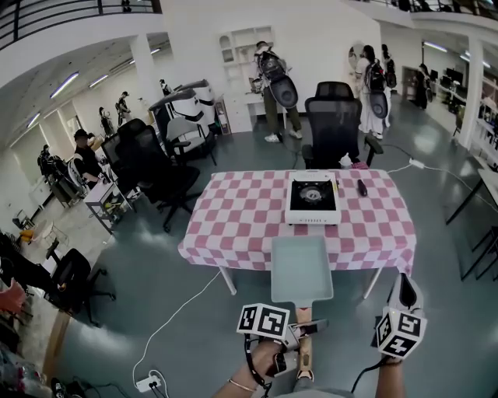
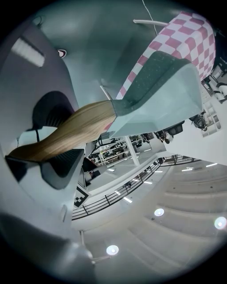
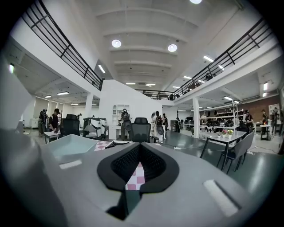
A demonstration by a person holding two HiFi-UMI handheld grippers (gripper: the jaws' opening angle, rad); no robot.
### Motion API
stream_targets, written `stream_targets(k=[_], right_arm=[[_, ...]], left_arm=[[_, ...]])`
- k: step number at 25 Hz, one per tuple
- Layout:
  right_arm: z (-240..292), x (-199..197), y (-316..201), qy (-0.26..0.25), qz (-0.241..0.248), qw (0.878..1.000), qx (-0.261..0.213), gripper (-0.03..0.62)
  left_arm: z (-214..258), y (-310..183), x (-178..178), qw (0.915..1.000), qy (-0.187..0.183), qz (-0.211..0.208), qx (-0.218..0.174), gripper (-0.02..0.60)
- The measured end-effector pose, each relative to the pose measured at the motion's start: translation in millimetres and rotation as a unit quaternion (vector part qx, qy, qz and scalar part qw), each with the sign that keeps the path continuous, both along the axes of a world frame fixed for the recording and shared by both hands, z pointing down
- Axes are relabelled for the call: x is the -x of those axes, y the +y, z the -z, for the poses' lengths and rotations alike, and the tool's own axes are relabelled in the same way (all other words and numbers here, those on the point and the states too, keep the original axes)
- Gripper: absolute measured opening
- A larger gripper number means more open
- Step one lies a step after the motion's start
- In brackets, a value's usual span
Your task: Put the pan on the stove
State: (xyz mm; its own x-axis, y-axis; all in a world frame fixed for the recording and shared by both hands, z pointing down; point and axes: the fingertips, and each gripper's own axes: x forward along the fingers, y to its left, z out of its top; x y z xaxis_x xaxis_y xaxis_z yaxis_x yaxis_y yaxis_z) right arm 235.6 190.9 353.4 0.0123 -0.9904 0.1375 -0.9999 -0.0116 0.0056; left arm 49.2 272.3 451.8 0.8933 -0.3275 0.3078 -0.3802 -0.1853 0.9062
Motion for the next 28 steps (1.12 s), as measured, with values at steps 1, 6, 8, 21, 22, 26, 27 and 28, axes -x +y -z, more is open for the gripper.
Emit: stream_targets(k=[1, 6, 8, 21, 22, 26, 27, 28], right_arm=[[-1.0, -1.6, -9.3, -0.001, 0.001, 1.000, 0.001, 0.009], [-3.4, -9.5, -56.1, -0.003, 0.006, 1.000, 0.003, 0.009], [-2.3, -13.8, -72.7, -0.003, 0.007, 1.000, 0.002, 0.009], [-15.0, -34.3, -123.6, -0.023, -0.004, 1.000, 0.008, 0.009], [-16.3, -36.3, -125.3, -0.025, -0.007, 1.000, 0.009, 0.009], [-23.7, -40.7, -136.3, -0.029, -0.015, 0.999, 0.015, 0.009], [-25.1, -40.6, -140.6, -0.030, -0.017, 0.999, 0.016, 0.009], [-25.9, -40.2, -145.5, -0.031, -0.018, 0.999, 0.016, 0.009]], left_arm=[[-0.1, -8.7, -1.3, 1.0000, 0.000, 0.001, 0.000, 0.132], [-2.6, -52.6, -6.0, 0.9999, -0.002, 0.012, 0.000, 0.132], [-2.3, -68.2, -9.0, 0.9999, -0.001, 0.016, 0.000, 0.133], [-0.7, -121.4, -16.2, 0.9997, -0.006, 0.025, 0.005, 0.135], [-1.2, -124.1, -16.0, 0.9997, -0.007, 0.025, 0.005, 0.135], [-3.3, -138.2, -16.9, 0.9997, -0.006, 0.021, 0.006, 0.135], [-3.7, -143.5, -17.3, 0.9998, -0.005, 0.020, 0.007, 0.135], [-4.1, -149.7, -17.8, 0.9998, -0.004, 0.019, 0.008, 0.137]])
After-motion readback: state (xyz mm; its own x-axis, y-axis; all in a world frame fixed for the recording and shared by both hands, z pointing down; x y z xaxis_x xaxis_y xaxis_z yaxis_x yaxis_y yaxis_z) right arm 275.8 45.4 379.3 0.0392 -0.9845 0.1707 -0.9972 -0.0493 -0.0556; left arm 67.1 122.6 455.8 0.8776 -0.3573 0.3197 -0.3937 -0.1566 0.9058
